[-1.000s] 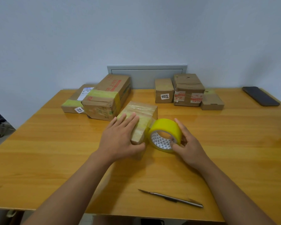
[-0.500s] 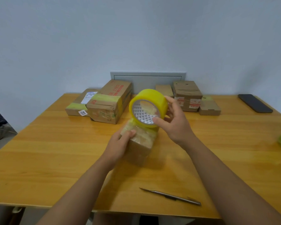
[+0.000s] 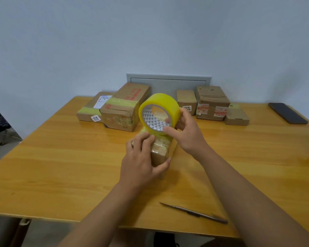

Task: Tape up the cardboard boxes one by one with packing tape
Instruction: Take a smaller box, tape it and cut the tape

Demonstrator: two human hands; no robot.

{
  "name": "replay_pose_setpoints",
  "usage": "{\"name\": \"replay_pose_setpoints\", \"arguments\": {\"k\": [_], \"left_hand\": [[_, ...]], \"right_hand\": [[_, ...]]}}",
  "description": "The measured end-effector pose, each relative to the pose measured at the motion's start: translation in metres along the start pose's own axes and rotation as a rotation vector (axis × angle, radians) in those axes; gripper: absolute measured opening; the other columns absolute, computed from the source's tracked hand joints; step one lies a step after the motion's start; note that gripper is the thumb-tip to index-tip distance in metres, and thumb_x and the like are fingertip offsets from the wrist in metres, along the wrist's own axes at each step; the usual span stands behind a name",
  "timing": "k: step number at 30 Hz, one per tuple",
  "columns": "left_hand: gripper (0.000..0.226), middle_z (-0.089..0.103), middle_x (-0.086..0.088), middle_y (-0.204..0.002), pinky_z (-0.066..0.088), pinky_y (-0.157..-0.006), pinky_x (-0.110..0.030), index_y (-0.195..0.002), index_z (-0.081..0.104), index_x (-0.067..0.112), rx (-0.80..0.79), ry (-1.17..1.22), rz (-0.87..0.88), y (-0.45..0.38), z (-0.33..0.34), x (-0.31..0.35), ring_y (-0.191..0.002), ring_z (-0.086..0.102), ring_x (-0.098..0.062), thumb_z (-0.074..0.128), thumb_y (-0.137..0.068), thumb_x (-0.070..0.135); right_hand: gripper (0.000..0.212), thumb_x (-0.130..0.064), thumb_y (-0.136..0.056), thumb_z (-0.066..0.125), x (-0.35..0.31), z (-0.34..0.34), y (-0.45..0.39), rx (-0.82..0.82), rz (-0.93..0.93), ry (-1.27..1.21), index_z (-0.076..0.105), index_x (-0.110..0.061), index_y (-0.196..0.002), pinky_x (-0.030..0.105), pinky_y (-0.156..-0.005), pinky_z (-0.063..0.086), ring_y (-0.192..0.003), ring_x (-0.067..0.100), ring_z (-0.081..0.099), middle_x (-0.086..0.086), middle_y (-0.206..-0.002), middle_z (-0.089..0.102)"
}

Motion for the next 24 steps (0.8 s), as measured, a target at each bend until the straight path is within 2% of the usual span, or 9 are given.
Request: {"name": "replay_pose_setpoints", "arguments": {"k": [6,9,12,17,20,24], "left_hand": [[0.074,0.048,-0.003,-0.129,0.056,-0.057,-0.035,-0.124,0.053,0.018,-0.066,-0.046,-0.026,0.000,0.003,-0.002,-0.114,0.051,-0.029,0.055,-0.075,0.074],[0.073,0.043,0.000,-0.131,0.054,-0.059,-0.034,-0.125,0.048,0.024,-0.087,-0.030,-0.053,0.000,0.002,-0.004,-0.117,0.047,-0.027,0.054,-0.074,0.076],[0.074,0.042,0.000,-0.132,0.054,-0.060,-0.034,-0.126,0.045,0.026,-0.105,-0.034,-0.075,0.000,0.003,-0.005,-0.116,0.046,-0.027,0.051,-0.074,0.078],[0.075,0.041,0.000,-0.132,0.054,-0.057,-0.034,-0.126,0.047,0.025,-0.102,-0.034,-0.079,0.001,0.003,-0.004,-0.115,0.048,-0.029,0.051,-0.074,0.078],[0.075,0.042,0.001,-0.132,0.050,-0.065,-0.031,-0.127,0.047,0.025,-0.091,0.008,-0.083,0.001,0.002,-0.005,-0.115,0.048,-0.029,0.054,-0.073,0.077],[0.080,0.043,-0.001,-0.133,0.041,-0.085,-0.028,-0.129,0.048,0.020,-0.083,0.076,-0.134,0.000,0.003,-0.010,-0.120,0.045,-0.027,0.055,-0.073,0.076]], "right_hand": [[0.048,-0.007,-0.080,0.078,-0.009,-0.013,0.000,-0.059,0.007,0.010,0.057,-0.018,-0.121,0.029,-0.088,0.055,-0.102,0.011,0.067,0.001,-0.110,0.069],[0.050,-0.003,-0.081,0.074,-0.014,-0.047,0.011,0.003,-0.018,0.053,0.059,-0.024,-0.123,0.026,-0.085,0.054,-0.103,0.011,0.065,-0.002,-0.110,0.068],[0.058,-0.001,-0.082,0.069,-0.003,-0.079,0.033,0.020,0.039,0.171,0.054,-0.034,-0.126,0.022,-0.079,0.052,-0.100,0.012,0.062,-0.006,-0.110,0.064],[0.063,-0.001,-0.083,0.069,0.040,-0.091,0.067,-0.006,0.178,0.201,0.047,-0.032,-0.134,0.011,-0.071,0.048,-0.102,0.005,0.057,-0.006,-0.114,0.058],[0.063,-0.003,-0.084,0.069,0.049,-0.086,0.069,-0.004,0.193,0.167,0.044,-0.036,-0.132,0.008,-0.073,0.047,-0.102,0.003,0.057,-0.009,-0.114,0.058],[0.066,-0.006,-0.084,0.072,0.061,-0.076,0.068,-0.030,0.216,0.123,0.046,-0.026,-0.141,0.020,-0.081,0.051,-0.105,0.013,0.062,-0.001,-0.116,0.062]]}}
Point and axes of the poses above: each hand's wrist, its own y-axis away from the middle knuckle, its own z-axis out of the palm, x = y × z, the point moved 8 cm from there along -y, towards the middle knuckle
